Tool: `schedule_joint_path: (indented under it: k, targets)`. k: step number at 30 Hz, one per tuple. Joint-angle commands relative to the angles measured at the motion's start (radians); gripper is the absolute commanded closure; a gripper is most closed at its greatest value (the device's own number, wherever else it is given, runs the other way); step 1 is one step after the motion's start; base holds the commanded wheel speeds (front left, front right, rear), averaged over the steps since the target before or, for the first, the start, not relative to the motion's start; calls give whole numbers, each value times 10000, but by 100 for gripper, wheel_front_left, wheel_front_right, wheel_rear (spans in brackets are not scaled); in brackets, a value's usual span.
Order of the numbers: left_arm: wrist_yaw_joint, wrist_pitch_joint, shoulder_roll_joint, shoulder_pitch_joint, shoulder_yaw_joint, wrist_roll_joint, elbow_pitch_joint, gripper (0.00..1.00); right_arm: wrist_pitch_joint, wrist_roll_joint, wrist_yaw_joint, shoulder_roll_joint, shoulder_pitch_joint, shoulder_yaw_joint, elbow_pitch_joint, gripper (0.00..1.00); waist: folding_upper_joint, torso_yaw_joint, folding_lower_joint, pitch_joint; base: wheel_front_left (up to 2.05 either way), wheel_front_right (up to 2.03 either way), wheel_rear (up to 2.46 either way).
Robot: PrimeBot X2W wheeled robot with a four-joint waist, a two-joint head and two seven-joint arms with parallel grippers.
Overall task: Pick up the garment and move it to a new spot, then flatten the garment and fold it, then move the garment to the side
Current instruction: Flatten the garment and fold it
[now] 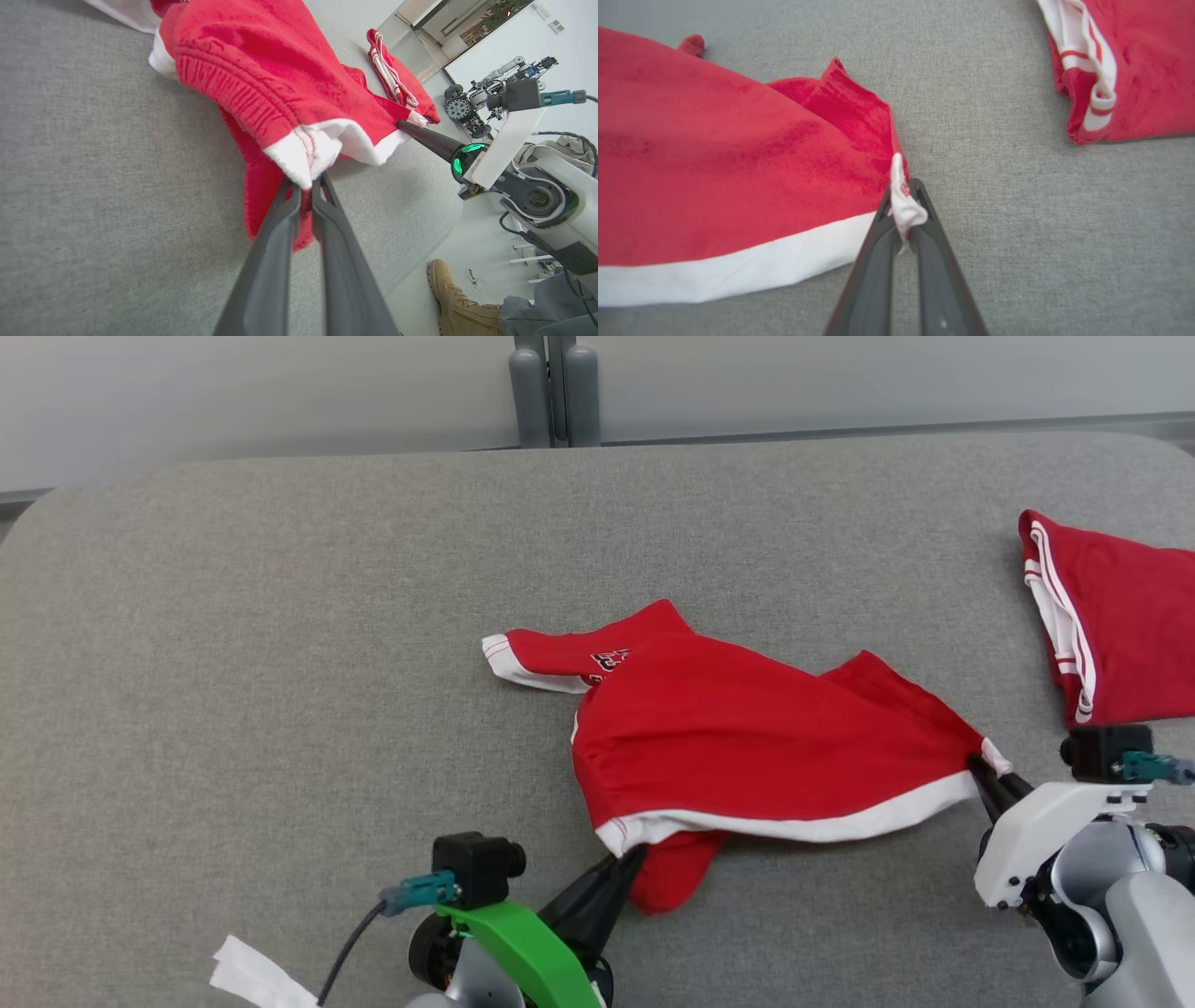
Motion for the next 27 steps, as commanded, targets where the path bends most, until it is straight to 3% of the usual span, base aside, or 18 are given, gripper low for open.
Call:
schedule_joint_path:
  k: [1,8,10,11,14,17,20,24,27]
  targets:
    - [-30,7,182,33,66,-186,-409,100,93,543,-11,-51,204,-154,-492,100,-1,25,0,-263,0,0,0]
    - [207,971,1292,434,507,-796,-4095,100,1838,3597,-6,-294,1093,-1414,-4817,100,-1,-59,0,-621,0,0,0]
    - [379,1367,1654,330,731,-935,-5111,100,2392,4104,-6,-225,1221,-1937,-5906,100,-1,-85,0,-559,0,0,0]
    - [620,1938,2082,-52,997,-978,-6212,100,3135,4491,-5,-80,1096,-2482,-7035,100,-1,-119,0,-375,0,0,0]
    - [872,2706,2522,-846,1450,-1150,-7109,100,4117,4669,-5,-3,467,-3118,-7996,100,-1,-131,0,56,0,0,0]
    - [1019,3370,2690,-2132,2004,-1418,-7254,100,5221,4529,-5,207,-645,-3523,-8308,100,-1,-83,0,784,0,0,0]
    - [1001,3785,2767,-3762,2484,-1462,-6539,100,6415,4079,-5,488,-2185,-3544,-7922,100,-1,-30,0,1738,0,0,0]
    - [668,3963,2514,-6438,2705,-1126,-4745,100,7665,2539,-5,1076,-5178,-3450,-6831,100,-1,50,0,3371,0,0,0]
    - [341,3589,2133,-8544,2672,-754,-2956,100,7678,883,-5,1590,-7887,-3441,-5641,100,-1,112,0,4446,0,0,0]
